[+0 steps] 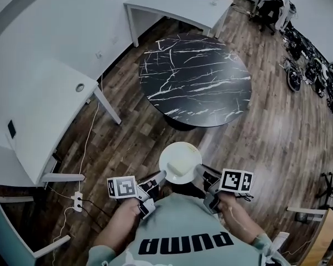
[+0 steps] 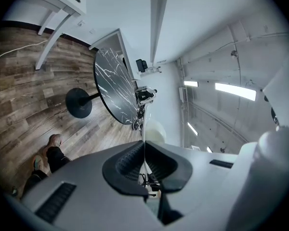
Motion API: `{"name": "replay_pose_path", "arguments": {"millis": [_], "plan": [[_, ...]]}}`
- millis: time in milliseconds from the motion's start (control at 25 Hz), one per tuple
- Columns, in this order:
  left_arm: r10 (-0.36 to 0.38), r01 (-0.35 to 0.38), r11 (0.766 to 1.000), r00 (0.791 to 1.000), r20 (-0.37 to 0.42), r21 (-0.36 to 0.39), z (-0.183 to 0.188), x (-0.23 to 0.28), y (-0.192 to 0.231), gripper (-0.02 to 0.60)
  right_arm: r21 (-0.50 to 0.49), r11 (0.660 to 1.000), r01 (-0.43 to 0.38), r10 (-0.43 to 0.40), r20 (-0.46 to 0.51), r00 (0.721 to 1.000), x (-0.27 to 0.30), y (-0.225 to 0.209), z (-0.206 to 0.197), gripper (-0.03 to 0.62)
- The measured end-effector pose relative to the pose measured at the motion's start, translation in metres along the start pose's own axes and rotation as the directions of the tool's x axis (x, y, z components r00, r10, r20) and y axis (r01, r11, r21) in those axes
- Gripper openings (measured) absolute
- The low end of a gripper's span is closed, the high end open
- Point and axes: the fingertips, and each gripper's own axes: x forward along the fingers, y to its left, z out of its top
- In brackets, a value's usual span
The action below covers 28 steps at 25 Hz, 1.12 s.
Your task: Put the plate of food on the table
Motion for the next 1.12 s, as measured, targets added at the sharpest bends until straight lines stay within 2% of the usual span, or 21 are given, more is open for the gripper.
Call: {"name": "replay_pose_path", "arguments": {"millis": [360,1120], "plan": [[0.053,-0.050,0.998,0.995,0.082,-0.038,0.048,0.005,0.016,0.015,-0.028,0.999,-0.041,0.038,-0.076,0.996,0.051,0.005,0.038,0.035],[0.150,-0.148,0.988,0.987,0.058,-0.033,0.163,0.104,0.024,0.017,0.012,0.996,-0.093,0.094,-0.098,0.991,0.113,-0.030,0.174,0.035]]}}
